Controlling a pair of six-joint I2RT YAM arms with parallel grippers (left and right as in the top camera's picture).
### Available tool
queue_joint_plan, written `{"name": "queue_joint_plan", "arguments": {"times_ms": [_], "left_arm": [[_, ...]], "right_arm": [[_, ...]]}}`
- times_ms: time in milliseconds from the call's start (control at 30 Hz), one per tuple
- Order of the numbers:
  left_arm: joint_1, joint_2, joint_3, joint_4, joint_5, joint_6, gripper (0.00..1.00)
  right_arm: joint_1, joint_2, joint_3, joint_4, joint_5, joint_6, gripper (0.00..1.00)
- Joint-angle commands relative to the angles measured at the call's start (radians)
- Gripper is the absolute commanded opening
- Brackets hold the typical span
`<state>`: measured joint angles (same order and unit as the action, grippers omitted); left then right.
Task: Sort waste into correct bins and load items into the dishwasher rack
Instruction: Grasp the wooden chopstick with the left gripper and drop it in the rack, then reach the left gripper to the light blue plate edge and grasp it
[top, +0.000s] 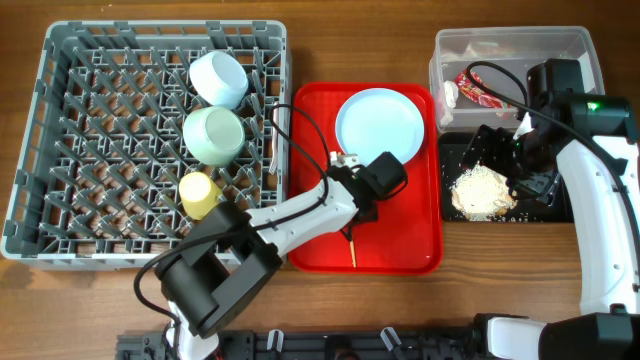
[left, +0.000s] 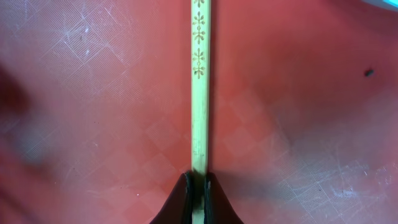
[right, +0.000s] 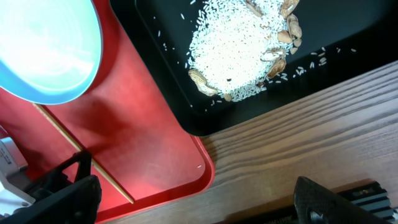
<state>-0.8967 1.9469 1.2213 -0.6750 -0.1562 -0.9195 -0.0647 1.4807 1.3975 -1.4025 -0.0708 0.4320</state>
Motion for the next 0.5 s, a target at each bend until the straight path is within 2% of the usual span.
{"name": "queue_joint_plan", "arguments": {"times_ms": [0, 67, 233, 300, 367, 467], "left_arm": [[0.050, 0.026, -0.031, -0.033, 0.016, -0.002, 0.04], [0.072, -0.023, -0.029, -0.040, 0.005, 0.032, 0.04], [0.163, -0.295, 0.004, -0.093, -0.002, 0.341, 0.04], [0.245, -0.410, 0.018, -0.108, 0.016, 0.495, 0.04], [0.341, -0.486, 0.018, -0.114, 0.046, 0.589, 0.04], [0.479, -0.474, 0.018, -0.127, 0.062, 0.698, 0.04]], "right_arm": [[-0.001, -0.013, 0.009, -0.001, -0.009, -0.014, 1.00], [-0.001, -0.013, 0.009, -0.001, -0.009, -0.014, 1.00], [-0.001, -0.013, 0.009, -0.001, -0.009, -0.015, 1.00], [-0.001, -0.013, 0.009, -0.001, -0.009, -0.014, 1.00], [-0.001, -0.013, 0.009, -0.001, -0.009, -0.014, 1.00], [-0.001, -0.013, 0.009, -0.002, -0.009, -0.014, 1.00]]}}
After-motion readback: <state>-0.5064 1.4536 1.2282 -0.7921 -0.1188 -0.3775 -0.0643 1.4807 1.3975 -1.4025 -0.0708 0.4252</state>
